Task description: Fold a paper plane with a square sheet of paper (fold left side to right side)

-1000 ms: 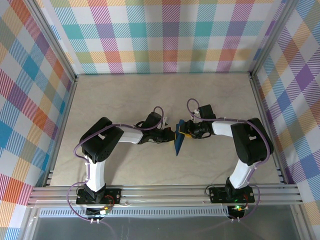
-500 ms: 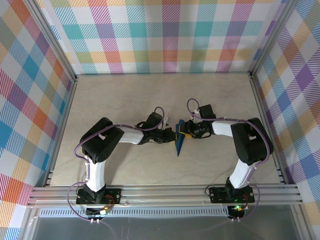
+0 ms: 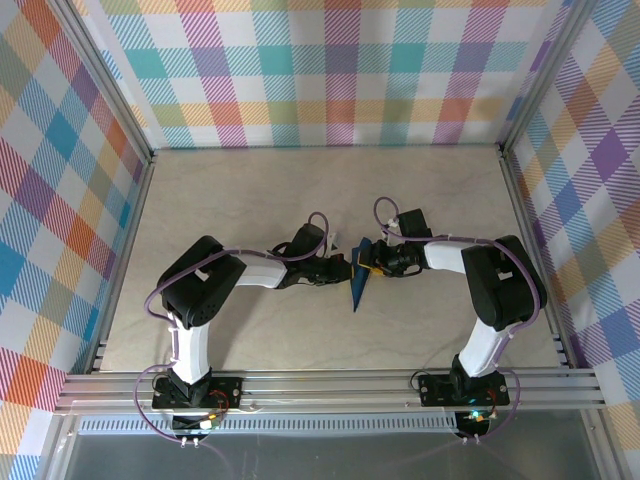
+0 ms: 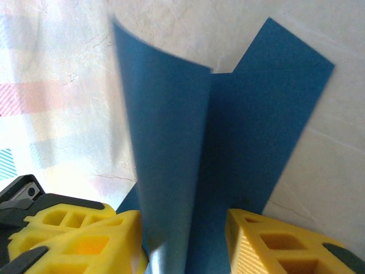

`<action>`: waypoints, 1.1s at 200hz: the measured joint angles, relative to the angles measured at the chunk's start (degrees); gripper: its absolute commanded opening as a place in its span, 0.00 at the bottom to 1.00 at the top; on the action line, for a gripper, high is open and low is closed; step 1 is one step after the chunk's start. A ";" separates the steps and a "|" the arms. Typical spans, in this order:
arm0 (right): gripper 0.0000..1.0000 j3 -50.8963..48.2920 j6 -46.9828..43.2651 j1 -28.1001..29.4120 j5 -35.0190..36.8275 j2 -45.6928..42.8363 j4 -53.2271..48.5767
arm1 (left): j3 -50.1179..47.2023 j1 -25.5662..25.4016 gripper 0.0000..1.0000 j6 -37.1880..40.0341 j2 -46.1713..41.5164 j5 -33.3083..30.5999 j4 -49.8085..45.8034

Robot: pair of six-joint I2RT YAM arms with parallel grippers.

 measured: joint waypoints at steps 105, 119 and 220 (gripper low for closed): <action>0.43 0.02 -0.42 -0.02 0.00 0.00 -0.11 | 1.95 -0.37 0.00 0.15 -0.07 0.02 -0.61; 0.43 0.02 -0.42 -0.02 0.00 0.00 -0.13 | 2.05 -0.39 0.00 0.15 -0.02 0.04 -0.92; 0.43 0.02 -0.79 -0.02 0.00 0.00 -0.22 | 3.17 -0.52 0.00 0.85 2.21 -0.85 -2.75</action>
